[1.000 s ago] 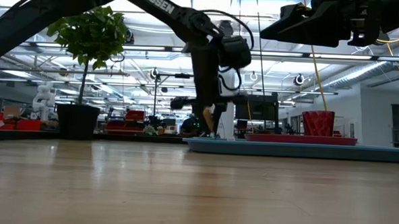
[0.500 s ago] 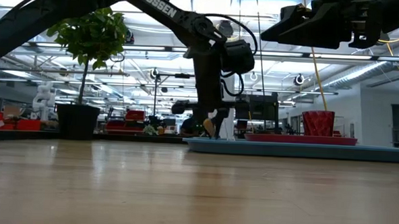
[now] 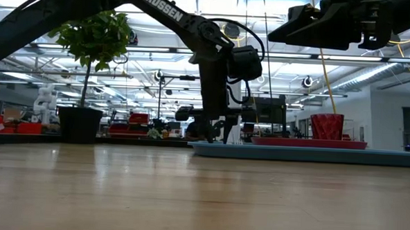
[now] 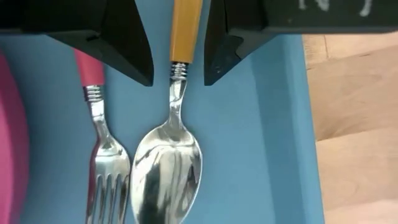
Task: Pick and place plate/cup/fork/spoon on tray
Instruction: Put the yellow spoon on the blue tray to the left of the pink fork
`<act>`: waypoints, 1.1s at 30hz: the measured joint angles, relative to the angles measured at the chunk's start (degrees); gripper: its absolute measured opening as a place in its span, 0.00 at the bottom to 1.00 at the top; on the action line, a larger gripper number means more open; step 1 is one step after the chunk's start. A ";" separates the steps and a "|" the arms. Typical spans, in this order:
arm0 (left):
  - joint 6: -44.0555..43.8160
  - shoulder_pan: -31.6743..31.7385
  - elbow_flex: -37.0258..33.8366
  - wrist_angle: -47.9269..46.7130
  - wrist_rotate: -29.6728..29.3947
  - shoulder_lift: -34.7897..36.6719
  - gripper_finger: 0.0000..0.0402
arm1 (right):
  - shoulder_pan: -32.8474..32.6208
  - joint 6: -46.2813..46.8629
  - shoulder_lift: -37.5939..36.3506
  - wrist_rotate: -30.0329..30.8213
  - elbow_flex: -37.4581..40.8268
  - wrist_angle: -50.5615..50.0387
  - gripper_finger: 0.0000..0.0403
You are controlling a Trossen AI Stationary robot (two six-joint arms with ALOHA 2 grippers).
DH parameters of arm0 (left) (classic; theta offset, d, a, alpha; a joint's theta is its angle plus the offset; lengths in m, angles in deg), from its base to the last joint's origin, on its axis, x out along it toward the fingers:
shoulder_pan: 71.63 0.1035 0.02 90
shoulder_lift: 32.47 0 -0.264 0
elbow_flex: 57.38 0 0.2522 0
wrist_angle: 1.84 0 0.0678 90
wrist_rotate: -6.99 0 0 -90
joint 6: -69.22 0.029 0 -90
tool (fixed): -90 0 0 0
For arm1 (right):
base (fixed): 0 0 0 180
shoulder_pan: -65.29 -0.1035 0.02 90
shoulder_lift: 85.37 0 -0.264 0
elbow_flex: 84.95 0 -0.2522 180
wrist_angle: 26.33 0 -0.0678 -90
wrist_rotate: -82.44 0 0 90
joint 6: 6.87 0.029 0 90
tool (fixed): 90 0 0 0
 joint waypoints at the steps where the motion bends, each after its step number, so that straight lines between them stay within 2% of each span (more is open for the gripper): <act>1: 0.01 0.01 0.01 0.06 -0.03 0.08 0.36 | 0.00 0.00 0.00 0.00 0.00 0.02 0.54; 11: -0.43 -0.17 0.02 -0.25 1.15 0.08 0.36 | 0.00 0.00 0.00 0.00 0.00 -0.04 0.54; 16: -1.35 -0.25 0.02 -0.31 4.26 0.10 0.36 | 0.00 -0.02 0.00 0.00 0.00 -0.43 0.54; 33: -4.87 -2.05 0.02 -0.29 4.75 0.17 0.36 | -0.01 0.00 0.00 0.00 0.00 -0.46 0.54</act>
